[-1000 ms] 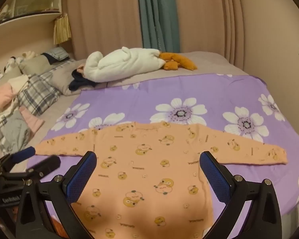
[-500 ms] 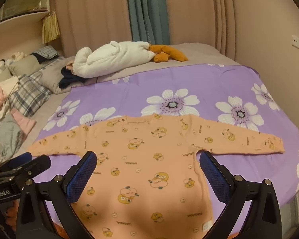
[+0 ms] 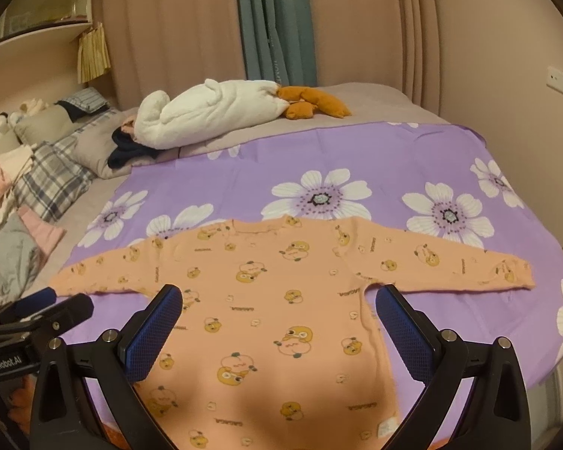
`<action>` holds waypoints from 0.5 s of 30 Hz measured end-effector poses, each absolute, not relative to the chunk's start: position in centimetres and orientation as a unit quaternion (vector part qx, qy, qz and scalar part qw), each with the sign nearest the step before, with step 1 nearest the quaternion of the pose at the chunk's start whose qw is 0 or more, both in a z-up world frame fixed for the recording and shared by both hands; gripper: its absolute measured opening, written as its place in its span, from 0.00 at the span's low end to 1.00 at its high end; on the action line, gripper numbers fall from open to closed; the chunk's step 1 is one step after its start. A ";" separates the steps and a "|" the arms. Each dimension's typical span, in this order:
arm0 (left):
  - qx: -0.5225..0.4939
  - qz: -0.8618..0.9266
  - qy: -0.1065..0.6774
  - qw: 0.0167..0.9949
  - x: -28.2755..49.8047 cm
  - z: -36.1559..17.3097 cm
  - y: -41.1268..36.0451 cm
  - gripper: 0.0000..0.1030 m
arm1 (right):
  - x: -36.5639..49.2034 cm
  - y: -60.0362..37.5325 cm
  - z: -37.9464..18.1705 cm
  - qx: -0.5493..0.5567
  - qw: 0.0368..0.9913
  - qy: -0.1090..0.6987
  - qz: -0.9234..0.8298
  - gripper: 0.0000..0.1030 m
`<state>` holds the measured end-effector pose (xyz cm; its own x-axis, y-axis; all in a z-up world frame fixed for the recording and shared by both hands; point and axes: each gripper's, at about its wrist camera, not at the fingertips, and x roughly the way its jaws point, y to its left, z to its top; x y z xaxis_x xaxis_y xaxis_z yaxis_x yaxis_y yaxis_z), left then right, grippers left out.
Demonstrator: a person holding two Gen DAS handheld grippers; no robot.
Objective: Fold small clothes
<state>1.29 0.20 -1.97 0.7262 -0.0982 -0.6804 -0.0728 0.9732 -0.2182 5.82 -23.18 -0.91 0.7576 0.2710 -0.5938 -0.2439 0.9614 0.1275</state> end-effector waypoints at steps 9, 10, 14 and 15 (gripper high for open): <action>-0.112 -0.012 0.374 0.920 1.3 -2.2 -0.2 1.00 | 5.9 -23.2 -1.1 0.023 0.935 0.324 0.142 0.99; -0.111 -0.012 0.375 0.920 1.2 -2.3 -0.2 1.00 | 5.8 -23.2 -1.1 0.023 0.935 0.324 0.143 0.99; -0.108 -0.009 0.376 0.920 1.1 -2.3 -0.4 1.00 | 5.7 -23.2 -1.1 0.028 0.935 0.323 0.145 0.99; -0.108 -0.008 0.375 0.921 1.1 -2.2 -0.4 1.00 | 5.7 -23.3 -1.1 0.029 0.935 0.323 0.146 0.99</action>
<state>1.11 -0.39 -2.25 0.7183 -0.0961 -0.6891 -0.0660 0.9765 -0.2049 5.75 -23.27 -1.11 0.7488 0.2911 -0.5955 -0.2540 0.9558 0.1478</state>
